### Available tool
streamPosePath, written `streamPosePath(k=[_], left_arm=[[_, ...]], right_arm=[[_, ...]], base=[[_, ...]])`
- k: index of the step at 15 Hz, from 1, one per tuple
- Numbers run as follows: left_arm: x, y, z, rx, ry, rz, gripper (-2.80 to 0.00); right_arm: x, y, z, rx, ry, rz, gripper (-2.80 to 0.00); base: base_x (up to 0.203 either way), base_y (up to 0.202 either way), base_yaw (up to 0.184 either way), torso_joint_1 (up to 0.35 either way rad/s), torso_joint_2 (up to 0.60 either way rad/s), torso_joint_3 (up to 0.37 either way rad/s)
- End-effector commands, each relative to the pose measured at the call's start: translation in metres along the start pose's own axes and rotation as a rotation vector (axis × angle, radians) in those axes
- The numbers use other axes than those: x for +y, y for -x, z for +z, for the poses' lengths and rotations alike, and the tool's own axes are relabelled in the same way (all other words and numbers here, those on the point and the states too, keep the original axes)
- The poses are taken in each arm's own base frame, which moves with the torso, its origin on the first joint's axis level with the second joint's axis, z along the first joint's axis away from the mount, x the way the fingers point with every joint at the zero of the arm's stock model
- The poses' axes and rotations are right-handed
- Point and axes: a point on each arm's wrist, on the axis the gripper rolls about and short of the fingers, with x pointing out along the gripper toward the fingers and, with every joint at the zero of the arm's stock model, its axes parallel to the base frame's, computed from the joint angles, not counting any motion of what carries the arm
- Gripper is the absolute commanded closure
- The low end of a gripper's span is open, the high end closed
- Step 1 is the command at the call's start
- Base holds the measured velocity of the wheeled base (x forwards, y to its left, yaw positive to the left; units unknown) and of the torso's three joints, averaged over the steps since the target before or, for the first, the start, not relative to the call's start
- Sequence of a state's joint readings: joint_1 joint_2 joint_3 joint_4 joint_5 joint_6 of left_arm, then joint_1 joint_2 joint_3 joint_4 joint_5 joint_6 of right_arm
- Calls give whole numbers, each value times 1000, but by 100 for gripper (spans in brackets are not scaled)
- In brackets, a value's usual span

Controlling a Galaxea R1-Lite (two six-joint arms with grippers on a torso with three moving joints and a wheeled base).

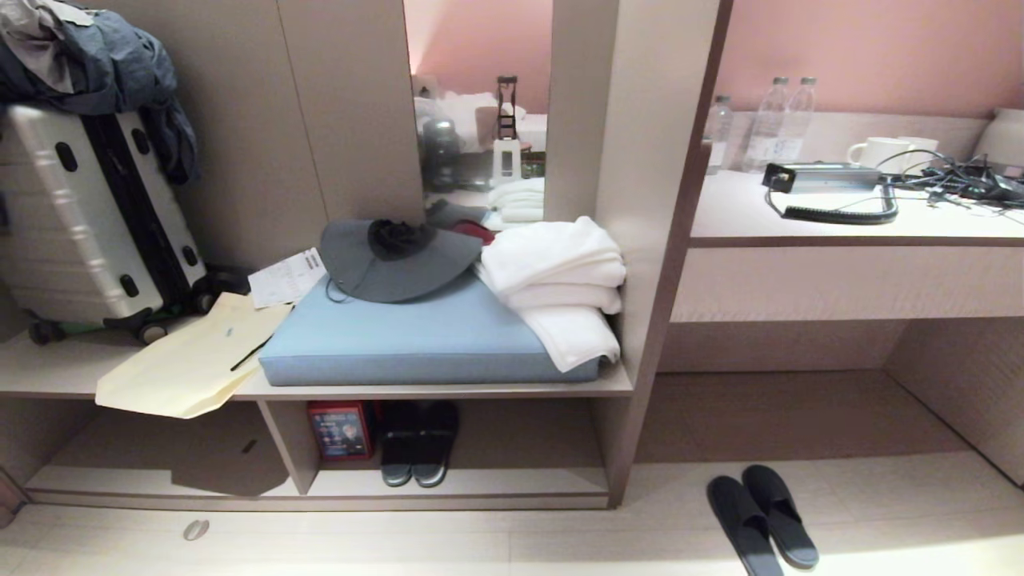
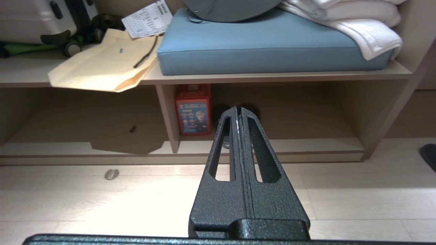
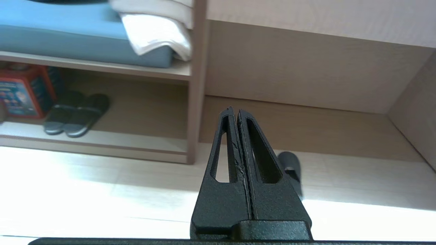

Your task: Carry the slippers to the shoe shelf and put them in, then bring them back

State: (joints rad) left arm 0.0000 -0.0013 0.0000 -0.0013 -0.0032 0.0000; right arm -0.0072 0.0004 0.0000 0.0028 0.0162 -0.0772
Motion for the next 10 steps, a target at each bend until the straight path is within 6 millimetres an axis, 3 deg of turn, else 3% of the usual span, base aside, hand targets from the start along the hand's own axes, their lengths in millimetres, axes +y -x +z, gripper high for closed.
streamPosePath(k=[1, 10], left_arm=[[0, 0, 0, 1, 0, 0, 0], [0, 0, 0, 0, -2, 0, 0]], right_arm=[[0, 0, 0, 1, 1, 1, 0], [0, 0, 0, 2, -1, -1, 0]], base=[[0, 198, 0, 4, 2, 1], [0, 194, -1, 4, 2, 3]])
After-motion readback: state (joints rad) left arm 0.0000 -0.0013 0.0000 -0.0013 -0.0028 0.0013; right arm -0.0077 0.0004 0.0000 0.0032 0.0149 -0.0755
